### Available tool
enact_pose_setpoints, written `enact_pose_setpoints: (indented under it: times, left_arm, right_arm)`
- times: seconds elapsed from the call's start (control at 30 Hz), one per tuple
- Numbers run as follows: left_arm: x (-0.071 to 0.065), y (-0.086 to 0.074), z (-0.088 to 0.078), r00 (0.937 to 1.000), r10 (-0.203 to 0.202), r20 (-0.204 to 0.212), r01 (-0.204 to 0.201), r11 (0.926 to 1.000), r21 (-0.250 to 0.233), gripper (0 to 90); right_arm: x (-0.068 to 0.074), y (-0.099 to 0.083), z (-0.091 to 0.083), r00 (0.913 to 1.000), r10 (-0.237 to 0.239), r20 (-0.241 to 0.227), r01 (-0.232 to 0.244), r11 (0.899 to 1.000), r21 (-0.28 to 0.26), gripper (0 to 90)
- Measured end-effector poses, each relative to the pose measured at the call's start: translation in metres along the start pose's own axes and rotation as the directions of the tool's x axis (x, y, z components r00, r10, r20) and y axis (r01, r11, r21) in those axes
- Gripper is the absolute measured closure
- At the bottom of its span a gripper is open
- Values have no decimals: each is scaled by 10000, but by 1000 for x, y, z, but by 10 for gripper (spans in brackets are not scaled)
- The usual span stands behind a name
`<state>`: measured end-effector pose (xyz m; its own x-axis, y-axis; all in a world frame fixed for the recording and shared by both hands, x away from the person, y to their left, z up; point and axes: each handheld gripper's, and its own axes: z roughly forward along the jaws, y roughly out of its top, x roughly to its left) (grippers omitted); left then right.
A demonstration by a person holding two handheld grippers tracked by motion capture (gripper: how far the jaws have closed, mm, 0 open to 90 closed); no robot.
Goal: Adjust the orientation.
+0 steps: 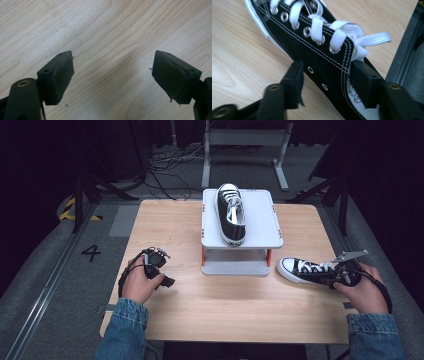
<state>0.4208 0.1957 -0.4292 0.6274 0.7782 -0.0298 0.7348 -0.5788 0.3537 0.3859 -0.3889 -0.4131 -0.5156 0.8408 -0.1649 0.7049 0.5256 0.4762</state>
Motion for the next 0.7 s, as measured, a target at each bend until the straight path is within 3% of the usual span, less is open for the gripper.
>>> enact_pose_setpoints:
  times: [0.1, 0.17, 0.3, 0.37, 0.4, 0.43, 0.57, 0.7]
  left_arm:
    - [0, 0, 1, 10000, 25, 25, -25, 10000, 28, 184]
    - [-1, 1, 2, 10000, 13, 51, -13, 10000, 57, 184]
    - [-2, 3, 2, 9999, 127, 57, -127, 9999, 37, 184]
    - [-3, 4, 2, 9999, 135, 83, -135, 9999, 39, 184]
    - [-3, 4, 2, 9999, 135, 83, -135, 9999, 39, 184]
    - [-3, 5, 2, 9998, 154, 97, -154, 9999, 25, 183]
    - [-4, 9, 3, 9996, 212, 181, -212, 9998, -9, 183]
    - [-4, 11, 4, 9991, 296, 304, -295, 9996, -31, 183]
  right_arm:
    - [6, 3, -3, 9998, 174, 7, -174, 9994, 311, 561]
    - [10, 5, -7, 9993, 313, -219, -308, 9992, 247, 561]
    - [28, 12, -13, 9895, 618, -1304, -543, 9967, 602, 563]
    - [40, 16, -12, 9828, 505, -1777, -411, 9976, 559, 556]
    - [40, 16, -12, 9828, 505, -1777, -411, 9976, 559, 556]
    - [53, 21, -9, 9760, 263, -2160, -180, 9990, 400, 524]
    - [68, 27, -9, 9725, 335, -2305, -239, 9987, 442, 495]
    - [71, 25, -18, 9672, 464, -2498, -417, 9988, 240, 485]
